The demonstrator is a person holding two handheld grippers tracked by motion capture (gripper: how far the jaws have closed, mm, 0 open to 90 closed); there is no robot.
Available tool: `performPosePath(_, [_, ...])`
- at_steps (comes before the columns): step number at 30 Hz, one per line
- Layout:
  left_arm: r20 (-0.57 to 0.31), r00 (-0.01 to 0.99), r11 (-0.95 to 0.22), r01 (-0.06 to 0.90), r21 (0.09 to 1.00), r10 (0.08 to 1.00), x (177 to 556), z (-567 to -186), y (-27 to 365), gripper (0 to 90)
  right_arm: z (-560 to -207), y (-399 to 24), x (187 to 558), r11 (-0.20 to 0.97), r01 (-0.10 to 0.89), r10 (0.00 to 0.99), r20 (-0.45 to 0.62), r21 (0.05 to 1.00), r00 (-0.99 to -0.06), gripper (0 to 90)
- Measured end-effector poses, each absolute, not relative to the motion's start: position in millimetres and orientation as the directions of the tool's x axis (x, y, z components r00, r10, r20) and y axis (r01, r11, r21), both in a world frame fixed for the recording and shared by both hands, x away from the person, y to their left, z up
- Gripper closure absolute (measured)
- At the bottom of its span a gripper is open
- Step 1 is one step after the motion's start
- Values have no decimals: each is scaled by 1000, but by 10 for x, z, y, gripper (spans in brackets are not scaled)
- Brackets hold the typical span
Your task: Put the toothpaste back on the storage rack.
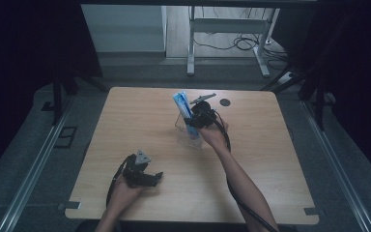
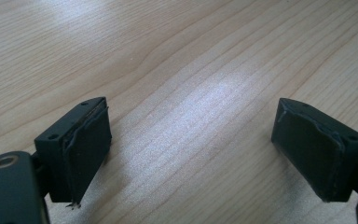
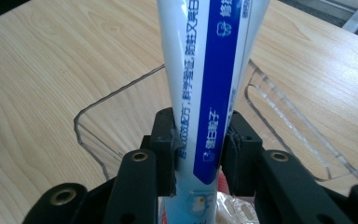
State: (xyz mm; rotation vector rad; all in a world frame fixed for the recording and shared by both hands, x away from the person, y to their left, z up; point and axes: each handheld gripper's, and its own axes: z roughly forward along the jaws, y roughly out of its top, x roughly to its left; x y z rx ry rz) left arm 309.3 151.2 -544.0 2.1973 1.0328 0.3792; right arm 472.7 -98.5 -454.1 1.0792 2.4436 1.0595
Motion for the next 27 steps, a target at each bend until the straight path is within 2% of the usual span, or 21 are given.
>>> performPosePath(12, [-20,645,-462,569,680,764,3093,-5440,1512,120,-4527,-972,4734,477,547,711,64,688,-701,644])
performPosePath(27, [-20,645,-462,568,681,764,3094,-5440,1512,120,-4486,-987,4692,463,530,695,80,710,-715,485])
